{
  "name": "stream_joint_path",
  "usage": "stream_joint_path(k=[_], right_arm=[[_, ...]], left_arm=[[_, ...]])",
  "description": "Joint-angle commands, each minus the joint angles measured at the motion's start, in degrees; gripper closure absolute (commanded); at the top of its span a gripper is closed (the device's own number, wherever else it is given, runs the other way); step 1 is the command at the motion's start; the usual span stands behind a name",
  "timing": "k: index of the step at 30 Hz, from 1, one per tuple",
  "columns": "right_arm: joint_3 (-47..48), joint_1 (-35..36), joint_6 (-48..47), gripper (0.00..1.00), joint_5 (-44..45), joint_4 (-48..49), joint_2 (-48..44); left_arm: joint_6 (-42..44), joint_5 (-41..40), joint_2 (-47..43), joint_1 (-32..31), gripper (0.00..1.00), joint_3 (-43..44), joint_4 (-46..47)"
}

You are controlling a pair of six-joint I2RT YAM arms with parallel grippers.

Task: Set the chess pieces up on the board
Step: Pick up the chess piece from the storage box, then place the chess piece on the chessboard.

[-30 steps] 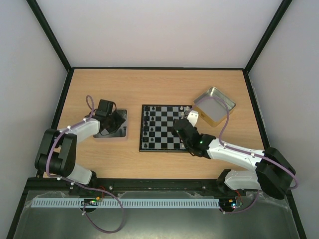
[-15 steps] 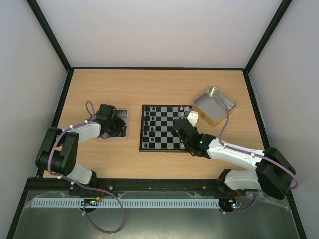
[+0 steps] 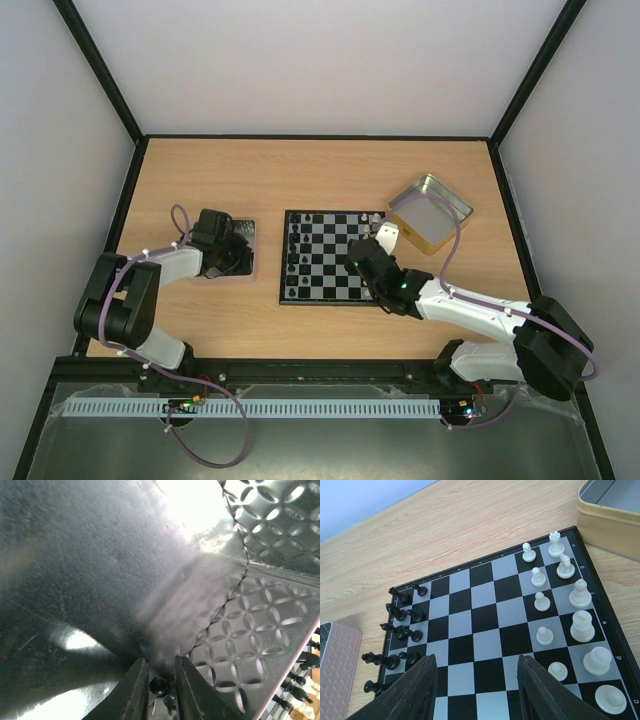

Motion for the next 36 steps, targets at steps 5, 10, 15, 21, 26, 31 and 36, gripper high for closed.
stream_joint_path(k=[5, 10, 15, 21, 26, 31, 36], right_arm=[[0.0, -0.2, 0.0, 0.57, 2.8, -0.2, -2.2], [0.0, -0.2, -0.1, 0.57, 2.8, -0.1, -2.6], [0.1, -0.2, -0.4, 0.57, 2.3, 0.5, -2.8], [-0.2, -0.2, -3.9, 0.56, -3.9, 4.9, -2.3], [-1.3, -0.3, -4.4, 0.56, -7.7, 7.8, -2.3], [-1.8, -0.5, 3.6, 0.56, 0.1, 1.6, -2.9], [-3.6, -0.7, 6.7, 0.56, 3.5, -0.8, -5.8]], left_arm=[[0.6, -2.1, -0.7, 0.3, 0.93, -1.8, -0.9], [4.4, -7.4, -5.6, 0.3, 0.98, -1.7, -2.4], [11.0, -11.3, -11.5, 0.1, 0.98, -0.6, -5.9], [19.7, -10.7, -17.8, -1.8, 0.98, 0.5, -6.6], [25.7, -15.1, -20.9, -11.6, 0.98, 2.5, -7.4], [27.9, -29.2, -20.9, -25.0, 0.98, 4.8, -10.1], [27.9, -40.9, -18.5, -36.1, 0.98, 5.7, -11.7]])
